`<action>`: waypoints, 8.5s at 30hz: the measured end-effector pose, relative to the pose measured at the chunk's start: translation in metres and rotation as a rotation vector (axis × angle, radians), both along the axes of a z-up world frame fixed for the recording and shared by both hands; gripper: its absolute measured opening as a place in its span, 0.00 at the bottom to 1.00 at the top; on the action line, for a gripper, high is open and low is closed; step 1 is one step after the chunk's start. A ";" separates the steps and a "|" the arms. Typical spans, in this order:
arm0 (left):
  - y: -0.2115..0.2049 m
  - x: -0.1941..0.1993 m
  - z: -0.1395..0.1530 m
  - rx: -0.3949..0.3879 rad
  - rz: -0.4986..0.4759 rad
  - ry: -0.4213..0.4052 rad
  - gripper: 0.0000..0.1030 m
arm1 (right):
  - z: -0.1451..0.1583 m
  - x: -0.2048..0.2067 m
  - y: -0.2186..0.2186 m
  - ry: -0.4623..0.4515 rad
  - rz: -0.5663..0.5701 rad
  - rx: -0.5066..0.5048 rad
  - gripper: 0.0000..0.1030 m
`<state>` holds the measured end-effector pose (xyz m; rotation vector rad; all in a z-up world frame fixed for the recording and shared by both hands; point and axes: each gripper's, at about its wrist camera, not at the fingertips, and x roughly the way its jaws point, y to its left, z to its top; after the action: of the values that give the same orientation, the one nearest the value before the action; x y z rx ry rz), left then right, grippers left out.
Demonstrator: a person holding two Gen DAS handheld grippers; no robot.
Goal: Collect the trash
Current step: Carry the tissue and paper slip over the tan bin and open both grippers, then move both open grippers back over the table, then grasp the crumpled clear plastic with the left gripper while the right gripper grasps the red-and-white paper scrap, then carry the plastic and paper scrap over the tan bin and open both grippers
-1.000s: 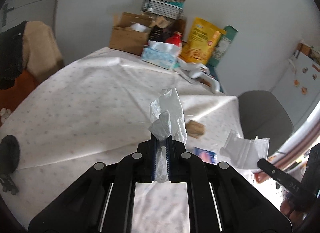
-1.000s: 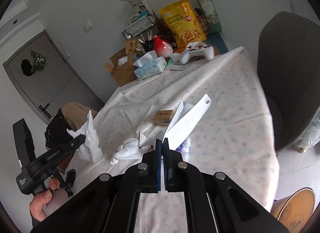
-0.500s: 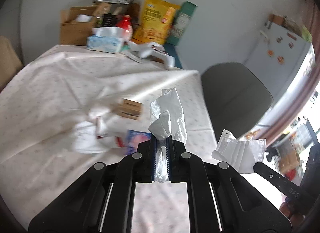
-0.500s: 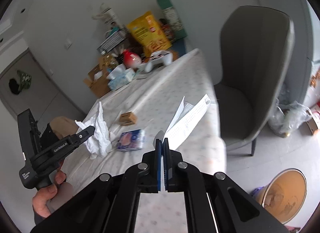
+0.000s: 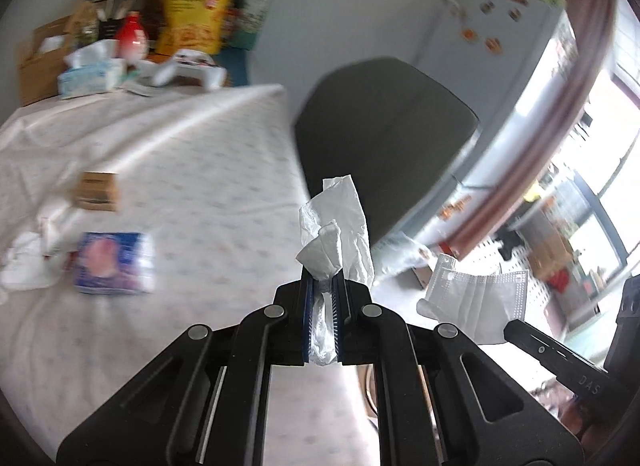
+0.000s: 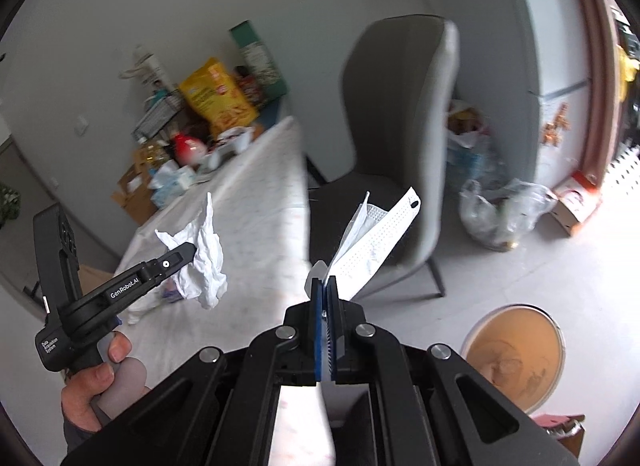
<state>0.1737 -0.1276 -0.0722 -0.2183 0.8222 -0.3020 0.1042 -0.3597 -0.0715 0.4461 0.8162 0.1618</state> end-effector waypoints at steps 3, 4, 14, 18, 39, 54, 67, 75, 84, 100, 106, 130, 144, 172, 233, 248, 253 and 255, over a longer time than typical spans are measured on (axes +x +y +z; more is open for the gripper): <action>-0.023 0.001 -0.005 0.005 -0.045 0.011 0.09 | -0.007 -0.009 -0.021 0.018 -0.043 -0.008 0.03; -0.033 0.001 -0.007 0.009 -0.063 0.015 0.09 | -0.010 -0.012 -0.029 0.028 -0.061 -0.014 0.03; -0.111 0.000 -0.026 0.038 -0.208 0.058 0.09 | -0.047 -0.035 -0.093 0.139 -0.205 -0.058 0.03; -0.138 -0.003 -0.033 0.060 -0.251 0.070 0.09 | -0.072 -0.041 -0.114 0.200 -0.241 -0.088 0.03; -0.196 -0.008 -0.057 0.134 -0.348 0.125 0.09 | -0.150 -0.066 -0.175 0.319 -0.353 -0.038 0.57; -0.270 -0.023 -0.073 0.116 -0.531 0.190 0.39 | -0.102 -0.119 -0.225 0.248 -0.528 -0.030 0.61; -0.224 -0.009 -0.042 0.102 -0.421 0.116 0.93 | -0.091 -0.110 -0.211 0.207 -0.511 -0.015 0.73; -0.152 -0.003 -0.005 0.076 -0.289 0.049 0.94 | -0.065 -0.082 -0.168 0.132 -0.408 -0.031 0.83; -0.054 -0.001 0.035 0.069 -0.097 -0.030 0.94 | -0.033 -0.034 -0.091 0.040 -0.233 -0.052 0.93; 0.120 -0.018 0.040 0.010 0.245 -0.067 0.94 | -0.008 0.028 0.041 -0.003 0.000 -0.037 0.93; 0.168 -0.027 0.031 -0.002 0.340 -0.061 0.94 | -0.006 0.042 0.079 -0.002 0.065 -0.041 0.93; 0.271 -0.016 -0.055 -0.114 0.566 0.148 0.17 | -0.017 0.082 0.181 0.051 0.244 -0.023 0.83; 0.297 -0.065 -0.026 -0.094 0.662 0.071 0.11 | -0.025 0.088 0.264 0.088 0.443 -0.012 0.56; 0.315 -0.088 -0.012 -0.099 0.696 0.026 0.11 | -0.032 0.112 0.323 0.076 0.511 -0.001 0.03; -0.155 -0.001 -0.041 0.040 -0.255 0.114 0.11 | -0.120 -0.043 -0.162 0.301 -0.396 -0.047 0.11; -0.230 -0.015 -0.068 0.107 -0.404 0.170 0.11 | -0.094 -0.089 -0.210 0.234 -0.552 -0.069 0.59; -0.257 -0.020 -0.074 0.118 -0.458 0.188 0.11 | -0.083 -0.102 -0.223 0.208 -0.592 -0.073 0.59; -0.267 -0.022 -0.077 0.119 -0.472 0.201 0.13 | -0.080 -0.106 -0.226 0.201 -0.602 -0.073 0.59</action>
<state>0.1521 -0.3949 -0.1491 0.0630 1.0847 -0.6794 -0.0016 -0.5854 -0.1518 0.6268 0.8469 -0.4758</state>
